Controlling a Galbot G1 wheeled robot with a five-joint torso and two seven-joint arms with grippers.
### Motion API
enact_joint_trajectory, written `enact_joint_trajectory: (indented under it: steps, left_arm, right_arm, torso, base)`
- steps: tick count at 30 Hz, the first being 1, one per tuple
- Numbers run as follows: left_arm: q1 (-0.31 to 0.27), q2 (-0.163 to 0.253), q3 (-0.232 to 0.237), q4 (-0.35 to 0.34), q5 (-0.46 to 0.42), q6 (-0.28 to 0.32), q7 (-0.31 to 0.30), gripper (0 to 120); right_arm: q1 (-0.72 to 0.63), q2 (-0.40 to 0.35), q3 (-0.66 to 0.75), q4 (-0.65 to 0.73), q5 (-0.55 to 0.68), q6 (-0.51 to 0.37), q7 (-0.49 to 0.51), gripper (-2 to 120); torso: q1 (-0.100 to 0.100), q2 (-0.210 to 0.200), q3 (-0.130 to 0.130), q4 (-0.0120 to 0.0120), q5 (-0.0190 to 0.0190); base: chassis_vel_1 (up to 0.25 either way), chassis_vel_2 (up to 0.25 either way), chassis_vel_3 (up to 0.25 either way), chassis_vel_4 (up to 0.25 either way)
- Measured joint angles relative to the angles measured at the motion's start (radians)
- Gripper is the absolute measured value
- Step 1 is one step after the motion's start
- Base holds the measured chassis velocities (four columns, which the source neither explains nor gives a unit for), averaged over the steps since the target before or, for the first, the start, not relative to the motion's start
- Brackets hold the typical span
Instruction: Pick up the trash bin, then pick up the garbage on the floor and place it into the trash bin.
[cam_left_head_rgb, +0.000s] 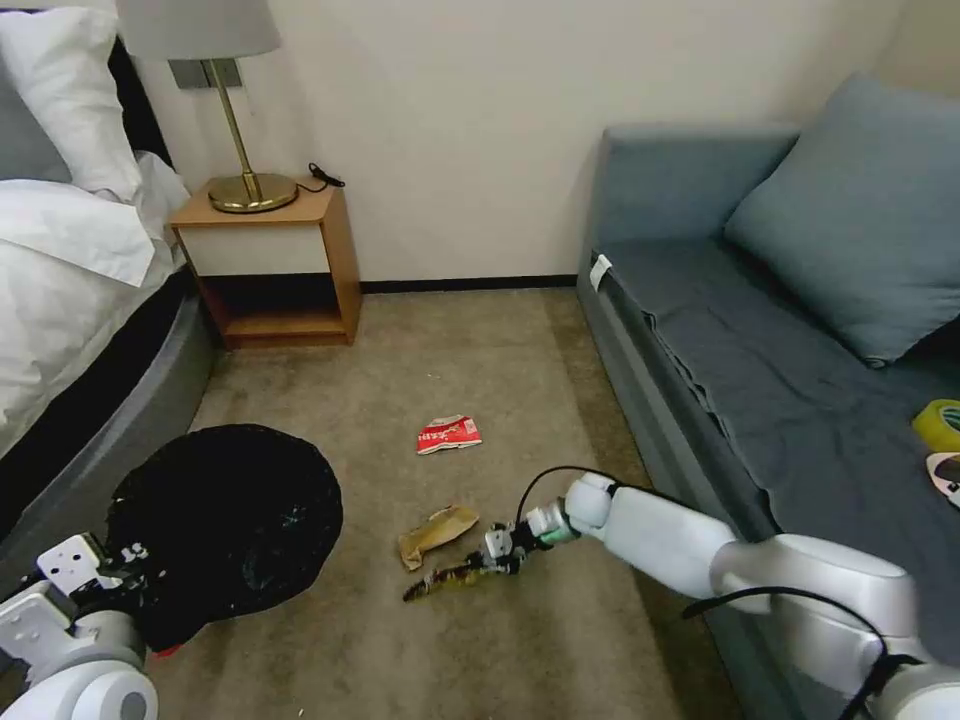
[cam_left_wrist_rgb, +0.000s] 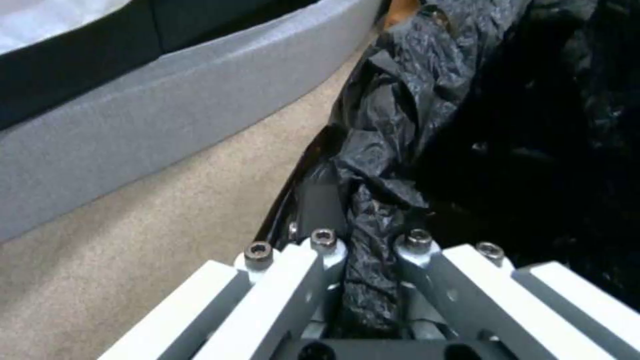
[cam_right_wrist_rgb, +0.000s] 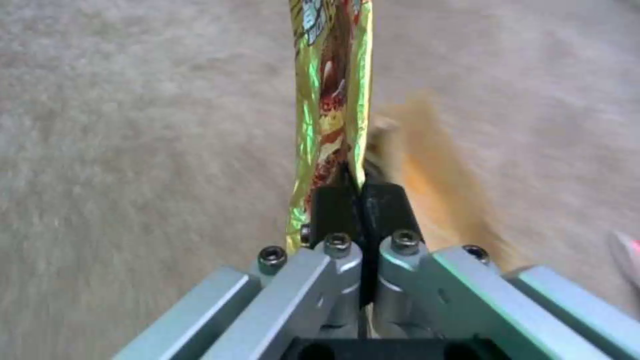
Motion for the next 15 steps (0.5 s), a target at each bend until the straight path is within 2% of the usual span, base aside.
enact_joint_trajectory:
  steps: [2,8,11,15]
  left_arm:
    - [0.0,0.001,0.004,0.003,0.003,0.0,0.0,3]
    - [-0.002,0.004,0.016,0.005,0.012,0.0,0.0,3]
    - [-0.002,0.003,0.031,0.008,0.023,0.0,0.0,3]
    - [-0.001,0.004,0.035,0.008,0.027,0.0,0.0,3]
  right_arm:
    - [0.015,-0.045,0.02,0.026,0.017,0.011,-0.004,0]
    - [0.029,-0.112,0.079,0.068,0.073,0.016,-0.007,0]
    - [0.032,-0.157,0.159,0.149,0.148,-0.007,0.005,0]
    - [0.038,-0.189,0.188,0.236,0.206,-0.035,0.032,0]
  torso:
    - [0.0,0.0,0.0,-0.0002,0.0002]
    - [0.0,0.0,0.0,-0.0002,0.0002]
    - [0.0,0.0,0.0,-0.0001,0.0001]
    - [0.0,0.0,0.0,-0.0002,0.0]
  base:
    - [0.0,0.0,0.0,0.0]
    - [0.0,0.0,0.0,0.0]
    - [0.0,0.0,0.0,0.0]
    - [0.0,0.0,0.0,0.0]
